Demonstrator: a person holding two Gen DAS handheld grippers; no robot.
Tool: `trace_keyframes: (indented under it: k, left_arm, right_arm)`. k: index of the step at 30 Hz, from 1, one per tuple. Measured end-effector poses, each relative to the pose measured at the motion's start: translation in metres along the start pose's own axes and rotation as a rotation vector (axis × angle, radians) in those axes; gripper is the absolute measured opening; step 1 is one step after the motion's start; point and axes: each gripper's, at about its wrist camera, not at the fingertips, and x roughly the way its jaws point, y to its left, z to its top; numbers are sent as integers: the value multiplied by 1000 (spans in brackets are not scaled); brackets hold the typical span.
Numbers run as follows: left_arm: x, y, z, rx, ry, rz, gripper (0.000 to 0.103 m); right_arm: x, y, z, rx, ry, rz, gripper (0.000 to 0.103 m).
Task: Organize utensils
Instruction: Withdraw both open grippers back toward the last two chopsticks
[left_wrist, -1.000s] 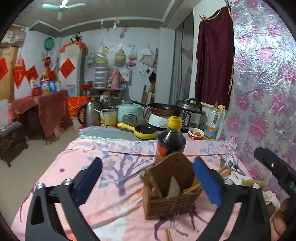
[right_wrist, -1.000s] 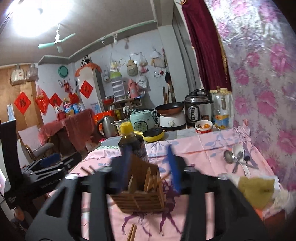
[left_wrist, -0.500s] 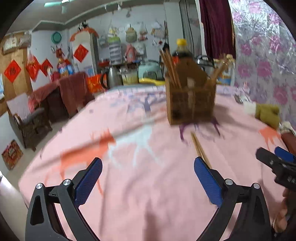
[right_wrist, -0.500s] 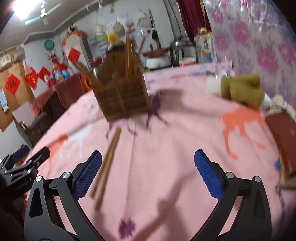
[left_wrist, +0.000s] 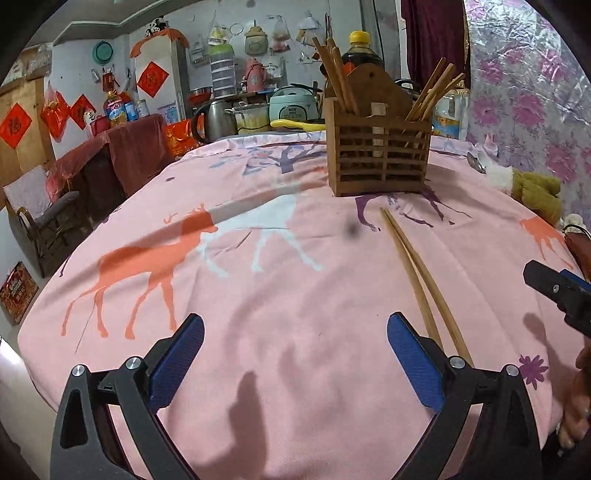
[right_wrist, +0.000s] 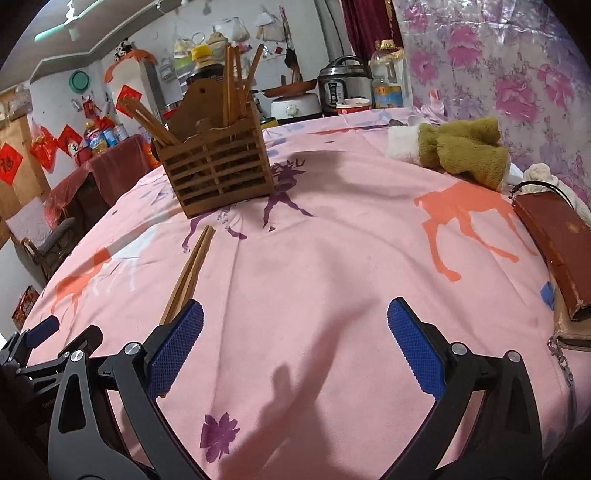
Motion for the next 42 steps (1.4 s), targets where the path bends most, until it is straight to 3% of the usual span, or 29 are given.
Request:
trace_keyframes:
  k: [12, 29, 39, 42]
  left_arm:
    - [-8, -11, -2, 48, -31, 1, 97]
    - [-9, -32, -13, 153, -27, -169, 97]
    - [27, -47, -10, 202, 116, -194, 99]
    - [39, -38, 2, 155, 160, -142, 99]
  right_arm:
    - [3, -2, -1, 9, 15, 19, 96]
    - [11, -17, 1, 100, 60, 52, 96]
    - [10, -20, 1, 123, 53, 46, 96]
    - [10, -20, 1, 128, 54, 47, 96]
